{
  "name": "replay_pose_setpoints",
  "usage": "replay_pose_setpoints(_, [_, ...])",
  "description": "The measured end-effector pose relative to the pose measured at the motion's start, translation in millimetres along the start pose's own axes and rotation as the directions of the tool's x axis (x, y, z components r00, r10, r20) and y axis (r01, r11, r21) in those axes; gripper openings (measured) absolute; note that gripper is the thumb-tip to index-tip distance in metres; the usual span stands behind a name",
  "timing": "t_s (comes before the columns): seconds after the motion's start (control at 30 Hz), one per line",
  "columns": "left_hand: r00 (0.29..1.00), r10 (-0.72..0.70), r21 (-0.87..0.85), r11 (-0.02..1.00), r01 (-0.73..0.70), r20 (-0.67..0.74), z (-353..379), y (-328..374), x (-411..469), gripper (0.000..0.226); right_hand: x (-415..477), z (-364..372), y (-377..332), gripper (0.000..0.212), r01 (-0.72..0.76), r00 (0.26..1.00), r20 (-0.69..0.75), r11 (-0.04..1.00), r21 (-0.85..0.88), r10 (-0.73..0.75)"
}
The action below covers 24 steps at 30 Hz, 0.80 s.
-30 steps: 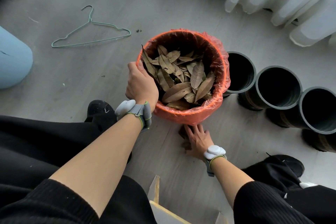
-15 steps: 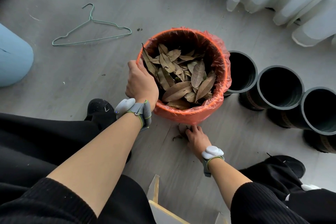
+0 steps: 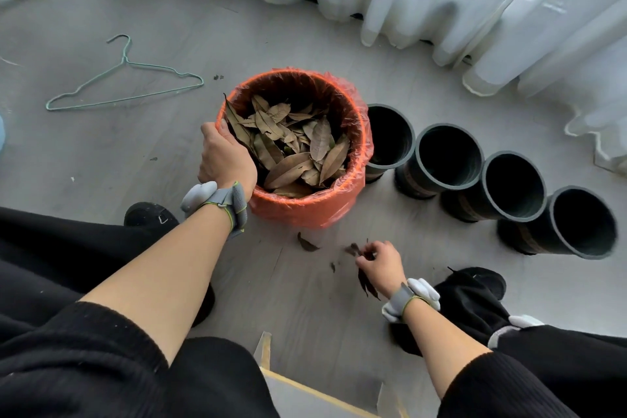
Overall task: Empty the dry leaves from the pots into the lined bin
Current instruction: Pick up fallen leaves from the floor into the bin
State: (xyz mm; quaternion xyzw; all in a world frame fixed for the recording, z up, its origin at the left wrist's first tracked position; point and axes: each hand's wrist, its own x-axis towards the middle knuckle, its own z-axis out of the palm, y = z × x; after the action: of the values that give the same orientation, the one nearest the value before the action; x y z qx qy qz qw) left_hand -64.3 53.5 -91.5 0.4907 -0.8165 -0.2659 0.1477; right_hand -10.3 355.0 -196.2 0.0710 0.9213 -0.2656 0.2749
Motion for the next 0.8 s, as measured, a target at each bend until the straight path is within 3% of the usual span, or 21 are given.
replay_pose_setpoints(0.27, [0.999,0.02,-0.041,0.999,-0.019,0.039,-5,1,-6,0.038,-14,-80,-27,0.01,0.028,0.992,-0.128,0.951,0.307,0.012])
replay_pose_setpoints(0.47, [0.997,0.028,-0.072,0.997,-0.023,0.076,-8,7,-12,0.038,-21,-152,-105,0.007,0.243,0.958,-0.273,0.767,0.593,-0.093])
replay_pose_setpoints(0.57, [0.997,0.013,-0.076,0.997,-0.007,0.074,-7,10,-13,0.036,-18,-164,-156,0.008,0.326,0.941,-0.279,0.725,0.606,-0.19])
replay_pose_setpoints(0.67, [0.997,0.014,-0.079,0.997,-0.008,0.075,-6,12,-12,0.034,-12,-157,-200,0.009,0.353,0.934,-0.253,0.767,0.535,-0.253])
replay_pose_setpoints(0.8, [0.998,0.007,-0.086,0.996,-0.001,0.069,-6,13,-10,0.034,-9,-148,-229,0.037,0.382,0.921,-0.133,0.783,0.491,-0.367])
